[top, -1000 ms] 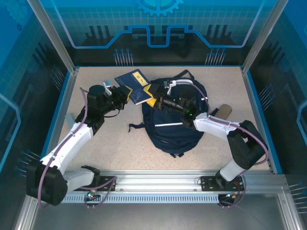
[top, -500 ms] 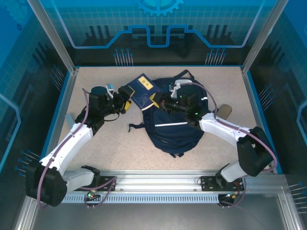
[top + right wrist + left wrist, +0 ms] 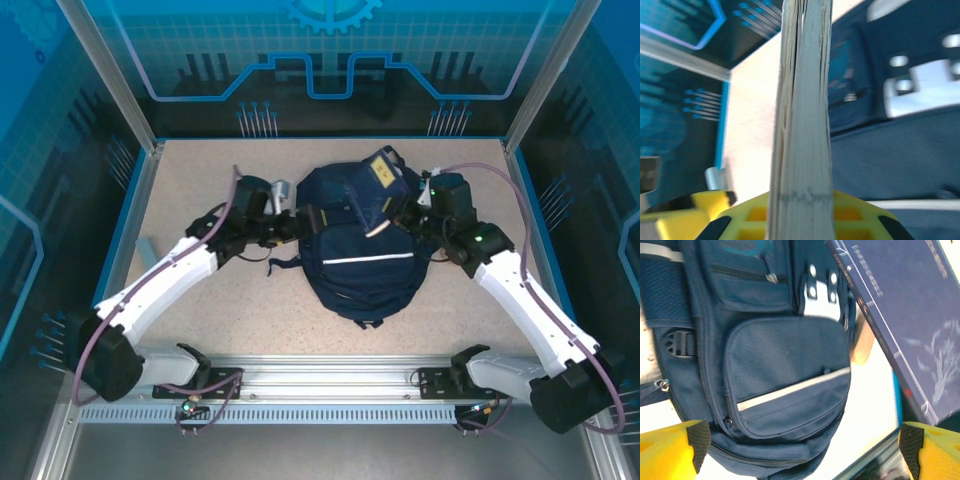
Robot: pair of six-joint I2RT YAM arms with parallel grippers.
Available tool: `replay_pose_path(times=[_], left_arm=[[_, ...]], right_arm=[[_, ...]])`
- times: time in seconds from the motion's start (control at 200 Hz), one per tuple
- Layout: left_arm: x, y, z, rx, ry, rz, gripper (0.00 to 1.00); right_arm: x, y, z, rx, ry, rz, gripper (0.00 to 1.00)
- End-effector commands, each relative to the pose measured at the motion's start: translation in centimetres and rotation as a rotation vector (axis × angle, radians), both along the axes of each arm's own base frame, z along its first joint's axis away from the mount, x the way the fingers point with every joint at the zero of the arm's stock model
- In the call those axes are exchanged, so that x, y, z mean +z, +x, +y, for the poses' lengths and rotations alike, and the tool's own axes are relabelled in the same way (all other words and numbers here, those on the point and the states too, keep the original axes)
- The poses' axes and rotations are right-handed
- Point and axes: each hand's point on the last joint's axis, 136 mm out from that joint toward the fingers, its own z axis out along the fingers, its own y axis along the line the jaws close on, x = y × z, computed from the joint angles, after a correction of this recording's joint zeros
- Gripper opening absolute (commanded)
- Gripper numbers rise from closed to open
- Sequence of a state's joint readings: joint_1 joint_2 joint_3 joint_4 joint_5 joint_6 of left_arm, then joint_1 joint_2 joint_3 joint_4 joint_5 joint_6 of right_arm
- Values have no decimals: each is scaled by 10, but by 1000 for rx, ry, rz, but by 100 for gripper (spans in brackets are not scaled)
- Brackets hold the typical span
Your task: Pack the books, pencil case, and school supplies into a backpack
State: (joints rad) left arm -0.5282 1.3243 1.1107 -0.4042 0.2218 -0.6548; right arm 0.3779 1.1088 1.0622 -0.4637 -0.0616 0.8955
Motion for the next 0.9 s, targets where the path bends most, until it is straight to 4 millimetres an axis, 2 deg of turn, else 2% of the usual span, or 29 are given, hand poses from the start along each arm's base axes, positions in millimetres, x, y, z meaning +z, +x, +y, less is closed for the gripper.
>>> replay_pose_path(times=[0.0, 0.2, 0.385, 0.595, 0.715, 0.895], left_arm=[[-14, -7, -23, -179, 210, -87, 99], [-45, -20, -77, -442, 450, -160, 97], [-76, -32, -109, -634, 599, -181, 88], [-117, -32, -126, -763, 721, -146, 72], [-135, -29, -130, -812, 791, -141, 68], [-148, -19, -129, -833, 865, -151, 64]], right_arm=[[-10, -18, -43, -68, -150, 54, 9], [-18, -34, -93, -203, -182, 113, 9], [-23, -42, -113, -257, -167, 137, 9], [-33, -48, -121, -288, -132, 165, 10], [-38, -51, -123, -295, -121, 181, 10], [-43, -53, -125, -306, -111, 195, 11]])
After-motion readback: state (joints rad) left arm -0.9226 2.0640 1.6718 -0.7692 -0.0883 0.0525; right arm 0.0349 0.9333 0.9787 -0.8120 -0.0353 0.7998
